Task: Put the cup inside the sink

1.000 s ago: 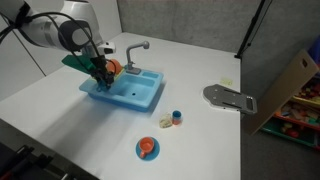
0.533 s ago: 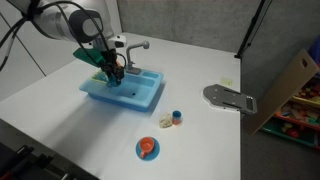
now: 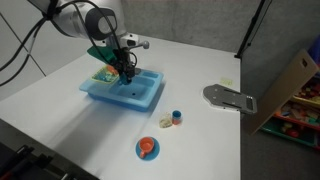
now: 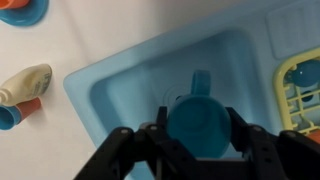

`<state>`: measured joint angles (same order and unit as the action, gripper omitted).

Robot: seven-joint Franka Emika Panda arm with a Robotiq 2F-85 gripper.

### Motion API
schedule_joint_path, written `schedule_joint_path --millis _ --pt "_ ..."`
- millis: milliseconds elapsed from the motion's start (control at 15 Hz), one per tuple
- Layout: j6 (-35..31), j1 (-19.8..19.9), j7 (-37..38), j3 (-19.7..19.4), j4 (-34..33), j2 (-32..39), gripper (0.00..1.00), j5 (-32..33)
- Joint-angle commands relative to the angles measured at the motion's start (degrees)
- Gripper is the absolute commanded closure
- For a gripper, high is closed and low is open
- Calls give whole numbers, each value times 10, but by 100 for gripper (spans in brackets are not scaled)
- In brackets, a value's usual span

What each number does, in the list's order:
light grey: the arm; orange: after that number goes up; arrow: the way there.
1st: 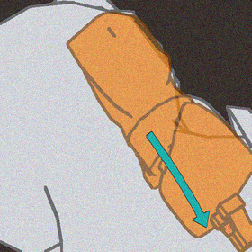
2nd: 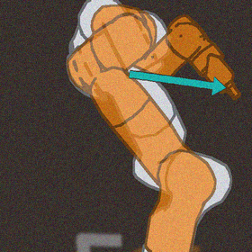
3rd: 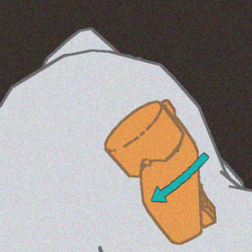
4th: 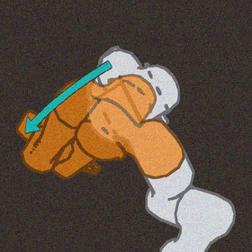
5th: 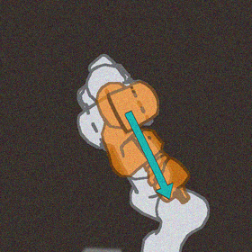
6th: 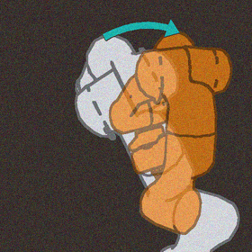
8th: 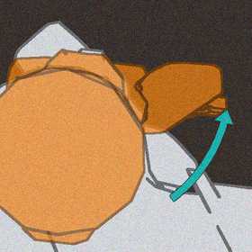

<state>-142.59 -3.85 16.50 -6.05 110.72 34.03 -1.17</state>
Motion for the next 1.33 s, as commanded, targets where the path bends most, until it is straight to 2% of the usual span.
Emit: schedule_joint_path --millis 0,533,1267 --pt "26 5 6 0 -57 43 67 4" --pt "55 17 -38 12 -115 101 67 -1" --pt "68 17 -36 11 -152 155 67 -1"
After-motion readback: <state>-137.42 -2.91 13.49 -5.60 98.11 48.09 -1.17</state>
